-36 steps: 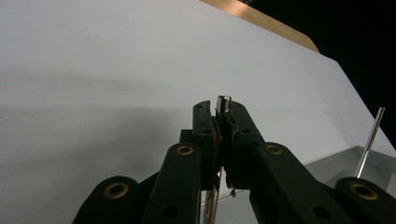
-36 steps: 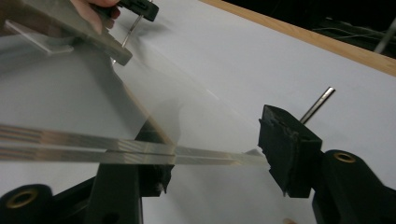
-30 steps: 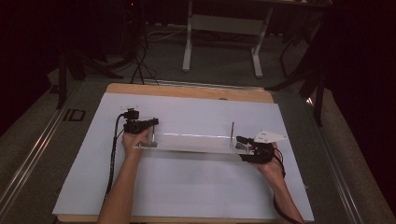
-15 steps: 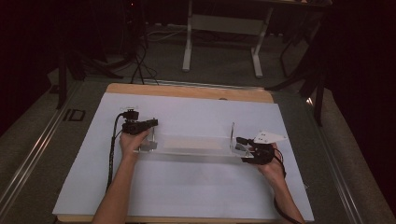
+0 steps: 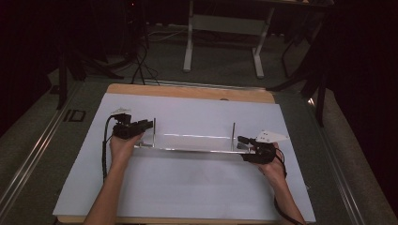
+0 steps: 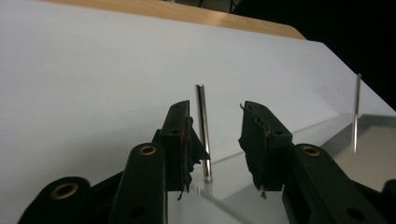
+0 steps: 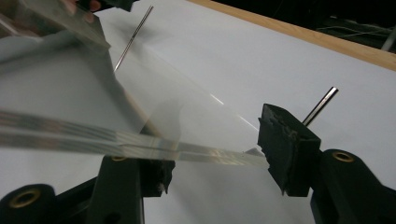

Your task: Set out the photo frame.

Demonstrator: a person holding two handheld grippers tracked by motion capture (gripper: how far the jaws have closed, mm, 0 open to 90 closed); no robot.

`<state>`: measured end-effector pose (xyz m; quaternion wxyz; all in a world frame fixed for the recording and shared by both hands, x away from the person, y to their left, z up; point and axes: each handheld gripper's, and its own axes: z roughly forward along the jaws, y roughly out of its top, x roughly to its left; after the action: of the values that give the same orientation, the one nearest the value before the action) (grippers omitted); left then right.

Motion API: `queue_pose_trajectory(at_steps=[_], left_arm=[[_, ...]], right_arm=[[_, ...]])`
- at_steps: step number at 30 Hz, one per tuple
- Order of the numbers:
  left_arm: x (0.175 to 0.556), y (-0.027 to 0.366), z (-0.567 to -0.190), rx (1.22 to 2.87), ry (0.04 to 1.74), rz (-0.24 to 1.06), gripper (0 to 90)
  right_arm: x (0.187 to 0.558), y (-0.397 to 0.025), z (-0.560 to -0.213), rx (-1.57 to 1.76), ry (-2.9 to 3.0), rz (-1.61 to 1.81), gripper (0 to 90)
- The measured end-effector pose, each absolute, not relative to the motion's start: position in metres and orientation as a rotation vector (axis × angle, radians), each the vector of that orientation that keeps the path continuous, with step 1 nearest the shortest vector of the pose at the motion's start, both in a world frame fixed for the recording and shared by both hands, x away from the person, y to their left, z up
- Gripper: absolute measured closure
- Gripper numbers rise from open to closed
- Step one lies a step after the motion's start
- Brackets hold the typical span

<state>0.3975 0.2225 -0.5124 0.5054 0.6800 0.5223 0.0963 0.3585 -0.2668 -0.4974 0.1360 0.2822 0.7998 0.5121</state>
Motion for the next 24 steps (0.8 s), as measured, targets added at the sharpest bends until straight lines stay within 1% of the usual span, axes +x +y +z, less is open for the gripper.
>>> queue_pose_trajectory(at_steps=[6,10,12,17,24], left_arm=[[0.377,0.229,-0.507,1.652,1.213,0.290,61.6],[0.365,0.227,-0.507,1.690,1.182,0.331,61.1],[0.360,0.227,-0.507,1.679,1.169,0.344,60.5],[0.352,0.232,-0.507,1.655,1.166,0.355,60.3],[0.344,0.236,-0.506,1.707,1.149,0.381,58.7]], right_arm=[[0.360,-0.267,-0.497,0.830,2.305,1.493,46.5],[0.360,-0.267,-0.496,0.833,2.297,1.497,46.5],[0.361,-0.267,-0.496,0.846,2.289,1.503,46.5],[0.362,-0.267,-0.495,0.848,2.291,1.501,46.5],[0.362,-0.266,-0.494,0.860,2.283,1.503,46.5]])
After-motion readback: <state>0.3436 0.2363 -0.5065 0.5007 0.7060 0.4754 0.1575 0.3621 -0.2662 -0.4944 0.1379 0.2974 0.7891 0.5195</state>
